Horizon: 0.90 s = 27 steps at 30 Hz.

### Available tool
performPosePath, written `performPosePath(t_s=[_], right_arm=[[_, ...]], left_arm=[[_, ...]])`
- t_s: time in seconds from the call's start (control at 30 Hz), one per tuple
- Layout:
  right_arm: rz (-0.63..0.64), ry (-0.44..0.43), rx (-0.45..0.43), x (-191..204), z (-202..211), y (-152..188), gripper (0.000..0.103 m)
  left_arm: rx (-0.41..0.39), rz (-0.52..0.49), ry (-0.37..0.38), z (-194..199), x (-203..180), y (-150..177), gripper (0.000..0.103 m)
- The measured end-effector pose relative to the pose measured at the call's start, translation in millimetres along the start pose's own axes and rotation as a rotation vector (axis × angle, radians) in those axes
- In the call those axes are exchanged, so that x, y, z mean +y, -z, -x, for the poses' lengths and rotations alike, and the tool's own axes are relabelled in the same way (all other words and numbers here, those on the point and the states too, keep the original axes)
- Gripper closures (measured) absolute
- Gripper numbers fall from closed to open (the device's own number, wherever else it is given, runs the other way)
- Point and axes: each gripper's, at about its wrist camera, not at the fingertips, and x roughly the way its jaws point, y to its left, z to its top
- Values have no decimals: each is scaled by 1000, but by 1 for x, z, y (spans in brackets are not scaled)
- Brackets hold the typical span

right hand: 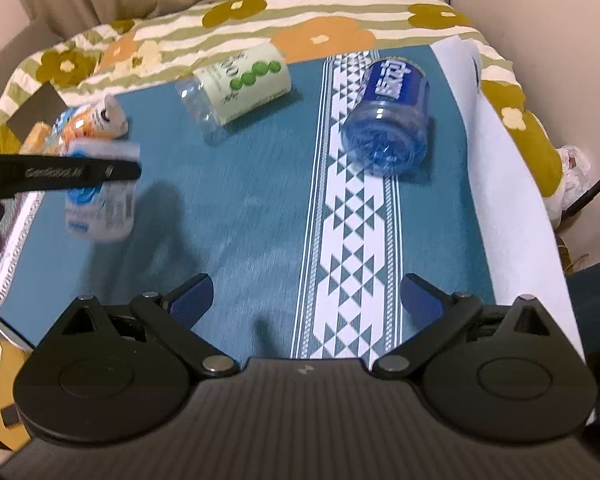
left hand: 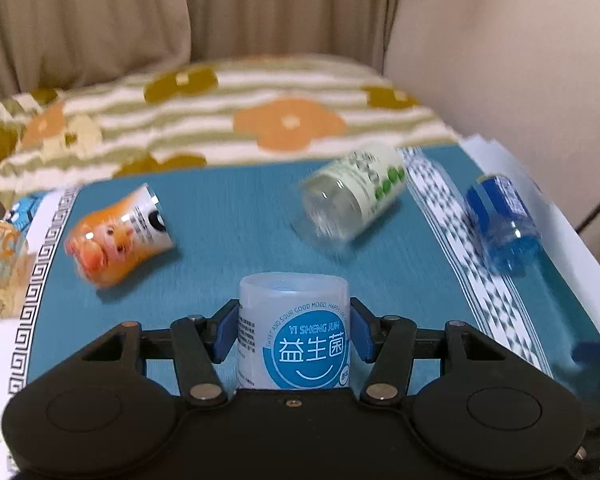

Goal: Flip cup upright
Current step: 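Rotate the left gripper to turn the white cup open end up, then lower the upright cup onto the cloth and open the left gripper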

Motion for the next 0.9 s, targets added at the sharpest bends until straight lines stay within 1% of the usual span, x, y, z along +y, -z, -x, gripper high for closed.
performPosePath(t_s=[0.1,0.17,0.33,0.5,0.67,0.8,0.9], right_arm=[[23,20,10,6,-1,5,0],[40,34,11,11,-2,9,0],[57,48,17,21,-4,17,0],[86,45,24,32,-5,24,0],[100,40,19,40,-2,28,0],[100,37,13,42,-1,29,0],[94,35,10,42,0,30,0]], left_arm=[[-123,17,-5,-1,3,11,42],[-179,20,-2,-3,4,17,42],[-231,-1,-6,-6,2,28,41],[-236,-15,-9,2,1,39,40],[-191,0,-12,7,4,44,39],[-162,-7,-16,8,4,43,39],[-137,-19,-19,5,2,43,29]])
